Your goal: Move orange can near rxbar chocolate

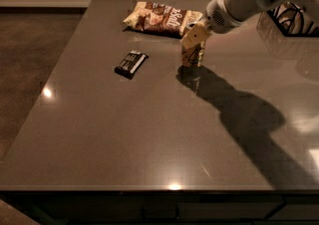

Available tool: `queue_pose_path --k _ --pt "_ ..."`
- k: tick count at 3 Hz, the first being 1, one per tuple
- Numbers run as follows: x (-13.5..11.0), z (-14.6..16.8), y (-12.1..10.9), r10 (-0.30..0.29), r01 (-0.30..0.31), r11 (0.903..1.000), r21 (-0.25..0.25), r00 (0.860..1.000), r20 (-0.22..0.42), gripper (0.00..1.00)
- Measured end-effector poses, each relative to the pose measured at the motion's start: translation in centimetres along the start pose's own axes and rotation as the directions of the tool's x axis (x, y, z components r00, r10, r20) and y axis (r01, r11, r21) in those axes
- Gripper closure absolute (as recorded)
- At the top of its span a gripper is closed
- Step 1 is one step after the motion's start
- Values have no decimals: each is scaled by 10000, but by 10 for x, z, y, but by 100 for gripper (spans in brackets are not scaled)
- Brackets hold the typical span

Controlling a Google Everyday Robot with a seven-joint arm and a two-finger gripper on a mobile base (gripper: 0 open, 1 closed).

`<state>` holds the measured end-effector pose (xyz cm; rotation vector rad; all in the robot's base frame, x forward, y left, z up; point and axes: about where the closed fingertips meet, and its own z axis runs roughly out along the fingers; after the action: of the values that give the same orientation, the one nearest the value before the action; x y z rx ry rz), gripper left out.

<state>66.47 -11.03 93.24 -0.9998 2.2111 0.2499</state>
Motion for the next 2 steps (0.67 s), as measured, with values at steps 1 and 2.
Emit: queue_pose_path --k 1,2 --pt "-22 17 25 -640 640 9952 -745 9979 26 100" --pt "-38 32 43 -1136 1143 9850 -1293 9934 126 100"
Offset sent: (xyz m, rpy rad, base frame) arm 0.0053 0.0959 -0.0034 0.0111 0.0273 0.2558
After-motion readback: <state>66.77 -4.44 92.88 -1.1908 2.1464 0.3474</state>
